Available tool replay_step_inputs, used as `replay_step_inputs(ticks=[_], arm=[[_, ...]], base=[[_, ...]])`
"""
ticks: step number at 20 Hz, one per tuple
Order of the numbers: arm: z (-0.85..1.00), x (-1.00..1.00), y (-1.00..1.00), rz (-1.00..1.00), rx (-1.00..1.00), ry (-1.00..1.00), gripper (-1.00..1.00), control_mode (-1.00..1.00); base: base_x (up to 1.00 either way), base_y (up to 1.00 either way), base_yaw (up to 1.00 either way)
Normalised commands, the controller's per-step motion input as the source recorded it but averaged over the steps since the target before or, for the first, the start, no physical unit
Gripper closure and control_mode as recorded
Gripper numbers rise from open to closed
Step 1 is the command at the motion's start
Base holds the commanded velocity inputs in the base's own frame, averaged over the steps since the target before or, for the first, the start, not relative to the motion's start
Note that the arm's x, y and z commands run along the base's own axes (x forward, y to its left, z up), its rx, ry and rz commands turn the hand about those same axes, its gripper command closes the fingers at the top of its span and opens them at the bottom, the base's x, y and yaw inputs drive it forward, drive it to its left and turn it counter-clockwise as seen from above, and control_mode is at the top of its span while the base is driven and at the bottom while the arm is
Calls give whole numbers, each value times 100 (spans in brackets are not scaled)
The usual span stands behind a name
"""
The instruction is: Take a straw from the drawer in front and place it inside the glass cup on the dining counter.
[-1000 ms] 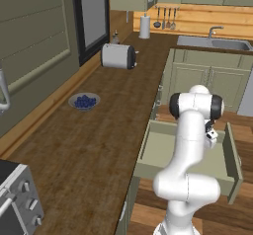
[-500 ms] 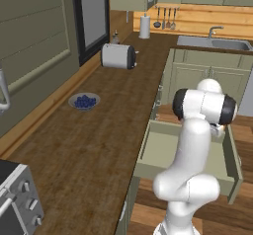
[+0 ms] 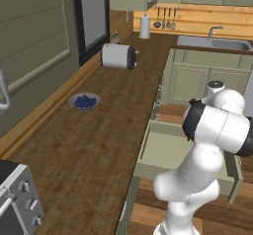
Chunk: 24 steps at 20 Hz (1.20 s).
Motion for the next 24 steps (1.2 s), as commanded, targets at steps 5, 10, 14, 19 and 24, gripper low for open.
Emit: replay_step_inputs(ticks=[5, 10, 14, 19, 24], arm=[[100, -42, 8, 1, -10, -3, 100, -100], [99, -51, 7, 5, -3, -1, 100, -100], [82, -52, 12, 11, 0, 0, 100, -100], [57, -56, 18, 21, 0, 0, 100, -100], [25, -57, 21, 25, -1, 0, 100, -100]], base=[[0, 0, 0], [0, 0, 0], [0, 0, 0], [0, 0, 0], [0, 0, 0]])
